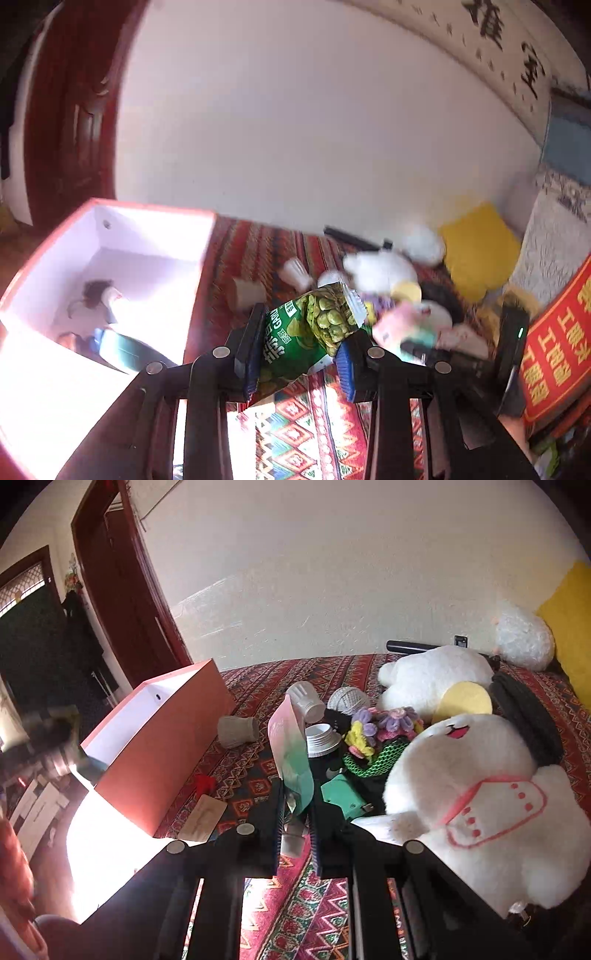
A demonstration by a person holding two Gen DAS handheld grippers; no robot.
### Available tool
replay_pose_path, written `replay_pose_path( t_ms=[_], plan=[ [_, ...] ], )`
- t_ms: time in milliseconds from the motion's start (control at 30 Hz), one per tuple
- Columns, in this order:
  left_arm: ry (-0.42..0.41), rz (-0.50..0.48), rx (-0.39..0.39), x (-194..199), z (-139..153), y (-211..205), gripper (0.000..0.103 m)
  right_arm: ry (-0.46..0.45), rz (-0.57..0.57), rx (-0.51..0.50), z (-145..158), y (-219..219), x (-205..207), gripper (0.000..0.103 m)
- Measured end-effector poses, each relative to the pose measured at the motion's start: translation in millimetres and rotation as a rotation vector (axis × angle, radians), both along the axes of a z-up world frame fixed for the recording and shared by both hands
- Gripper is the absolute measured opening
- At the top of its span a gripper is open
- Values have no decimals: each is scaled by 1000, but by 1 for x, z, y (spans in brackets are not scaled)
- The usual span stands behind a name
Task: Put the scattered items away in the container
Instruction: 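Lower both held items into the box and open both grippers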
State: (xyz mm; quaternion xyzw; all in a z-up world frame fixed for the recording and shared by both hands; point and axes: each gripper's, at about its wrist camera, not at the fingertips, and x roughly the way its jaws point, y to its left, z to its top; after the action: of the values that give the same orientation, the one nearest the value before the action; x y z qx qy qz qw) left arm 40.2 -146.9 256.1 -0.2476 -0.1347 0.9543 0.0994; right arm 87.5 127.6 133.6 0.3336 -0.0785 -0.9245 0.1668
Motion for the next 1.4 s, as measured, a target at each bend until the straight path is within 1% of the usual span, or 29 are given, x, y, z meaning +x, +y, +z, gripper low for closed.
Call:
replay_pose_path(
  t_ms=[33,100,167,200,333,367,400,433,500,533,600,667,700,767,800,833,867,933,967,1000,1067,1100,1133,1167,1200,1233,1267,1300,1400],
  plan=[
    [44,56,8,4,14,-25,31,0,16,1,0,-7,6,11],
    [99,190,-21,4,29,-70,31,5,52,1,3,-23,16,11],
    [87,288,-21,-11,22,-114,32,23,77,2,12,-41,27,11],
    [54,310,-3,-22,11,-135,32,38,93,1,19,-51,32,11],
    [-196,407,45,-58,-45,-193,37,107,157,-9,54,-98,38,11],
    [-224,421,64,-60,-52,-202,40,120,170,-26,64,-111,36,11],
    [-231,419,86,-61,-55,-208,48,135,187,-44,76,-125,33,11],
    [-220,418,103,-59,-55,-213,53,157,205,-53,87,-139,28,11],
    [-169,453,106,-45,-46,-222,78,216,232,-33,112,-172,21,11],
    [-139,475,95,-41,-43,-222,82,241,247,-20,122,-188,16,11],
    [-101,503,77,-34,-41,-224,84,278,284,-8,140,-218,6,11],
    [-93,511,80,-26,-39,-230,84,308,310,13,154,-248,-6,12],
    [-93,511,85,-24,-40,-232,84,313,325,17,159,-262,-15,14],
    [-108,516,80,-22,-46,-235,84,298,349,45,157,-290,-34,39],
    [-121,522,64,-22,-49,-235,84,289,326,89,152,-302,-46,78],
    [-139,530,35,-25,-53,-235,84,276,285,157,142,-314,-58,89],
    [-169,542,-9,-31,-58,-234,84,246,247,262,128,-327,-71,87],
    [-262,577,-122,-46,-72,-228,84,124,149,535,86,-348,-102,80],
    [-307,586,-176,-53,-79,-224,84,54,107,609,64,-348,-117,80],
    [-343,589,-223,-58,-87,-219,84,-30,87,620,43,-344,-132,80],
    [-389,583,-287,-70,-101,-210,84,-215,76,566,4,-332,-154,80],
    [-402,576,-310,-76,-108,-207,84,-311,83,533,-16,-325,-161,76],
    [-417,571,-338,-80,-115,-203,84,-404,94,496,-37,-317,-166,62],
    [-438,571,-376,-85,-123,-199,84,-492,99,437,-57,-306,-165,56],
    [-457,585,-432,-89,-130,-194,89,-573,109,305,-72,-291,-164,53],
    [-480,603,-499,-92,-137,-189,89,-638,121,162,-80,-275,-161,50],
    [-502,606,-545,-95,-143,-187,90,-688,133,79,-86,-266,-157,49],
    [-525,595,-561,-97,-148,-186,91,-698,143,74,-87,-262,-151,48],
    [-582,551,-537,-94,-152,-183,91,-687,138,148,-80,-256,-132,48]
  ],
)
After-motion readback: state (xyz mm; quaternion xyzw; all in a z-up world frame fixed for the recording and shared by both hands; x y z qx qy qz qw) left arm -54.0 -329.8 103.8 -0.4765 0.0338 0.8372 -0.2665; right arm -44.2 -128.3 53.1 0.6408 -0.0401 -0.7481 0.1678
